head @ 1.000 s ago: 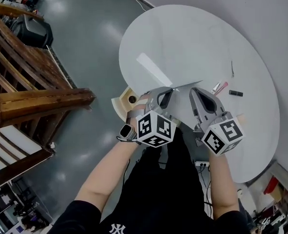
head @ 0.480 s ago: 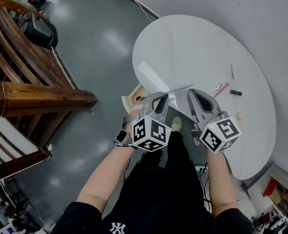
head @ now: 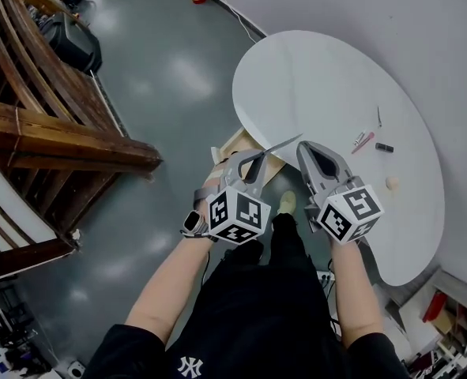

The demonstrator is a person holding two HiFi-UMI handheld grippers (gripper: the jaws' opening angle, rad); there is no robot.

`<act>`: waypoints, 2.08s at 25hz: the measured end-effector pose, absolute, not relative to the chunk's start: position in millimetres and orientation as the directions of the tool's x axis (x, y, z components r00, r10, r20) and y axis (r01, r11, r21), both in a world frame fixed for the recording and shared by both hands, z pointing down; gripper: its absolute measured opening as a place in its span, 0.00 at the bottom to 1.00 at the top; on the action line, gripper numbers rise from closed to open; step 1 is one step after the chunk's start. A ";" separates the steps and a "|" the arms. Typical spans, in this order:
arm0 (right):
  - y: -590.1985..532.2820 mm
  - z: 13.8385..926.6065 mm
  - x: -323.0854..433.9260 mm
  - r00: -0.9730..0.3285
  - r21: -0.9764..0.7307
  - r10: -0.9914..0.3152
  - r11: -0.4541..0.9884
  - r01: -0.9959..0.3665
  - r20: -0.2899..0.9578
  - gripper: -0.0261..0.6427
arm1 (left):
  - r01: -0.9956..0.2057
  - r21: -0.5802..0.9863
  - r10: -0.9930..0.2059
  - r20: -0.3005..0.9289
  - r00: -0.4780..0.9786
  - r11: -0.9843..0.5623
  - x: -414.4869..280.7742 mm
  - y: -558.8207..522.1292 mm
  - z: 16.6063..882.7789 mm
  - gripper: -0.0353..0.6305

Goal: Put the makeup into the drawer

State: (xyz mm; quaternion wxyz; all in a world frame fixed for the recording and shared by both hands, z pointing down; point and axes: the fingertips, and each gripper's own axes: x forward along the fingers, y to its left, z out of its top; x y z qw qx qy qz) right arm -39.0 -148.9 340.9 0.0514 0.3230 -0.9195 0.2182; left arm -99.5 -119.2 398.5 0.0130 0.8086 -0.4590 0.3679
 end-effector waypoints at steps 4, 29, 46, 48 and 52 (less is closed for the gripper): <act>-134.7 339.8 -52.7 -0.788 -0.356 -0.567 0.704 -0.615 0.240 0.06 | -0.763 -0.315 -0.739 0.605 0.297 -0.565 -112.7 -102.3 399.3 0.07; -126.0 450.1 -95.0 -0.804 -0.432 -0.518 0.678 -0.595 0.294 0.06 | -0.648 -0.317 -0.600 0.752 0.274 -0.692 -162.9 -97.3 562.3 0.07; -152.3 508.9 -97.6 -0.802 -0.454 -0.505 0.662 -0.596 0.318 0.06 | -0.510 -0.365 -0.544 0.797 0.262 -0.779 -170.5 -154.8 647.1 0.07; -155.3 512.3 -97.2 -0.803 -0.454 -0.503 0.663 -0.595 0.318 0.06 | -0.508 -0.363 -0.541 0.801 0.258 -0.781 -169.5 -159.9 653.7 0.07; -162.5 518.8 -95.1 -0.803 -0.455 -0.506 0.662 -0.595 0.315 0.06 | -0.505 -0.360 -0.534 0.806 0.255 -0.784 -165.3 -166.3 669.2 0.07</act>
